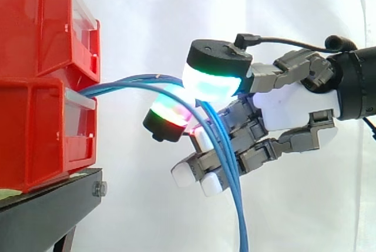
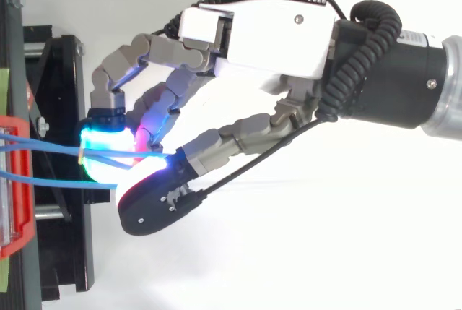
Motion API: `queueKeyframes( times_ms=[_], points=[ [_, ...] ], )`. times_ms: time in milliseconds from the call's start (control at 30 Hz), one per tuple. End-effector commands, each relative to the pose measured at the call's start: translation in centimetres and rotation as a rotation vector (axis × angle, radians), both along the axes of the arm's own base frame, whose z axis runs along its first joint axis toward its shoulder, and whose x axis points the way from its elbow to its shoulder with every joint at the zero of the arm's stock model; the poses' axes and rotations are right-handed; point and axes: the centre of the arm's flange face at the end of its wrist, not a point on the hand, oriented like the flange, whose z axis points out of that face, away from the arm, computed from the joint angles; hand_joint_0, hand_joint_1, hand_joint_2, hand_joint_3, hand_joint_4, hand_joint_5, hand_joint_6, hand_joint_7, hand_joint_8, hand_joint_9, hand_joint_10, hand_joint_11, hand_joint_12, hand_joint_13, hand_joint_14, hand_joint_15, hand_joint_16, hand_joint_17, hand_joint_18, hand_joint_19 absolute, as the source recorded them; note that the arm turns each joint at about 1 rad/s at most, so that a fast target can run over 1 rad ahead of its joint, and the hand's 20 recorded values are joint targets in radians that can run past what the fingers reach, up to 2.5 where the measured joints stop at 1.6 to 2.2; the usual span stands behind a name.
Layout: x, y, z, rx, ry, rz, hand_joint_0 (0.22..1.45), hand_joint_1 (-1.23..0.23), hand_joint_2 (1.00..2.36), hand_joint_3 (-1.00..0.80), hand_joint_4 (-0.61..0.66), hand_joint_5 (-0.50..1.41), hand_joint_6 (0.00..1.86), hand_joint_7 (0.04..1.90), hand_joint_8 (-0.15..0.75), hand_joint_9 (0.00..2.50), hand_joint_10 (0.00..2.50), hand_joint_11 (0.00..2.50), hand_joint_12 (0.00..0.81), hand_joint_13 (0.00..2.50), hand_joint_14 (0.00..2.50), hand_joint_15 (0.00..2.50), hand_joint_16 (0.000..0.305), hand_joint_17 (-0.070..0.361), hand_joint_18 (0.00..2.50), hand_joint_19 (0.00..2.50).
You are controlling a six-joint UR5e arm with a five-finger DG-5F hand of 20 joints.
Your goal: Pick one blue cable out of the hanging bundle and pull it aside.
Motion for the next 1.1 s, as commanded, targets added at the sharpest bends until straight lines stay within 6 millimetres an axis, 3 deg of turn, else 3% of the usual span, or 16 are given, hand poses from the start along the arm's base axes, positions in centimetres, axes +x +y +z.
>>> queueKeyframes(
  times_ms=[0, 133, 233, 300, 500, 800, 1067],
  points=[
    [0.0, -0.1, 0.0, 0.004, -0.001, 0.01, 0.66, -0.86, 1.0, -0.5, -0.08, -0.12, 0.93, 0.89, 0.212, 1.03, 0.02, 0.57, 0.251, 0.75, 0.02, 0.41, 0.041, 0.091, 0.66, 0.47],
    [0.0, -0.3, 0.0, 0.007, 0.002, 0.016, 0.57, -0.82, 1.0, -0.5, 0.01, -0.1, 0.9, 0.88, 0.215, 1.06, 0.02, 0.57, 0.258, 0.75, 0.02, 0.41, 0.041, 0.093, 0.67, 0.48],
    [0.0, -0.3, 0.0, 0.007, 0.004, 0.016, 0.51, -0.65, 1.0, -0.5, 0.03, -0.09, 0.87, 0.87, 0.225, 1.11, 0.02, 0.54, 0.273, 0.77, 0.02, 0.41, 0.045, 0.101, 0.68, 0.49],
    [-0.1, -0.4, 0.0, 0.007, 0.004, 0.014, 0.5, -0.55, 1.0, -0.5, 0.05, -0.08, 0.86, 0.86, 0.208, 1.17, 0.02, 0.52, 0.258, 0.78, 0.02, 0.39, 0.045, 0.102, 0.69, 0.49],
    [-0.1, -0.8, 0.1, 0.007, 0.001, 0.01, 0.51, -0.4, 1.0, -0.5, 0.07, -0.05, 0.77, 0.94, 0.19, 1.22, 0.02, 0.51, 0.245, 0.78, 0.02, 0.39, 0.045, 0.101, 0.68, 0.51],
    [-0.3, -1.2, 0.7, 0.008, -0.006, 0.005, 0.55, -0.49, 1.0, -0.5, 0.05, -0.06, 0.77, 0.97, 0.217, 1.21, 0.02, 0.53, 0.247, 0.78, 0.02, 0.41, 0.043, 0.098, 0.66, 0.52],
    [-0.2, -1.7, 0.6, 0.007, -0.008, -0.001, 0.57, -0.62, 1.02, -0.32, 0.02, -0.07, 0.79, 1.05, 0.225, 1.18, 0.02, 0.54, 0.252, 0.78, 0.02, 0.42, 0.043, 0.097, 0.65, 0.53]
  ],
)
